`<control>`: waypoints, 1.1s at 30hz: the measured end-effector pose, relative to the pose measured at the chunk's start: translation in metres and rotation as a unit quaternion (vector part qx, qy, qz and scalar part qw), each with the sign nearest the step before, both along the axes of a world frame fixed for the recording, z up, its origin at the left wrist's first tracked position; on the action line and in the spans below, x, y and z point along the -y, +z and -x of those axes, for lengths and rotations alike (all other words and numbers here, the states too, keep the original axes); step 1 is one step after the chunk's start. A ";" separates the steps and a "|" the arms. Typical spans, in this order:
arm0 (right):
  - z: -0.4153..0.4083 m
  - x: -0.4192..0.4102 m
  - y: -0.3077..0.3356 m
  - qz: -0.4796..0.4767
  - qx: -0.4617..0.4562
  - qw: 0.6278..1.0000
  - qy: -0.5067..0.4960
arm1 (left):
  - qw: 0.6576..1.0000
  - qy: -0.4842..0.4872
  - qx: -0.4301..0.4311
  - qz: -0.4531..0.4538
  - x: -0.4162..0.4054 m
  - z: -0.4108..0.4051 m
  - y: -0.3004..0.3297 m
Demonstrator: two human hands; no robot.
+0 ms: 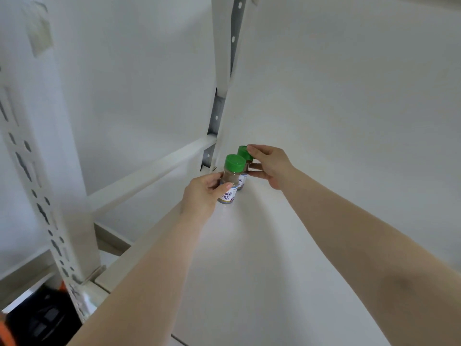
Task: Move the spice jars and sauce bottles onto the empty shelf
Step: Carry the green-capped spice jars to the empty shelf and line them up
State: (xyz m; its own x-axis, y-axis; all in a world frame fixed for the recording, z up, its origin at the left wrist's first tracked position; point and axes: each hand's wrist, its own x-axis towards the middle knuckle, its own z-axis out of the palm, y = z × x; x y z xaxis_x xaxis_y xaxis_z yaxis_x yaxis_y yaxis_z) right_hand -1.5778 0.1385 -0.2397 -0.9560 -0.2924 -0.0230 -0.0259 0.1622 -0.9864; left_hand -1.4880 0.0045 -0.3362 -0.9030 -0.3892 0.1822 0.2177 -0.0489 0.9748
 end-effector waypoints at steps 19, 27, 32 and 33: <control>0.000 -0.003 -0.003 -0.015 -0.020 1.000 -0.018 | 0.990 0.021 0.040 0.133 0.000 -0.016 0.002; -0.027 -0.032 0.009 -0.055 -0.025 0.996 -0.059 | 0.980 0.063 0.080 0.169 -0.010 -0.044 0.013; -0.083 -0.056 0.021 -0.135 -0.062 0.986 -0.082 | 0.957 0.093 0.103 0.254 -0.023 -0.098 0.031; -0.100 -0.060 0.024 -0.149 -0.073 0.983 -0.075 | 0.954 0.091 0.106 0.267 -0.024 -0.113 0.038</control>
State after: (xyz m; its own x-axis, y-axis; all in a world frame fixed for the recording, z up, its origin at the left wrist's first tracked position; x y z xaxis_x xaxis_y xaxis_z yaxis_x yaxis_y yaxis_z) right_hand -1.4778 0.1985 -0.2153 -0.9875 -0.1480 0.0539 -0.1165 0.4561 -0.8822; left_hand -1.3750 0.0288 -0.2979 -0.8680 -0.4457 0.2190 -0.0292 0.4860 0.8734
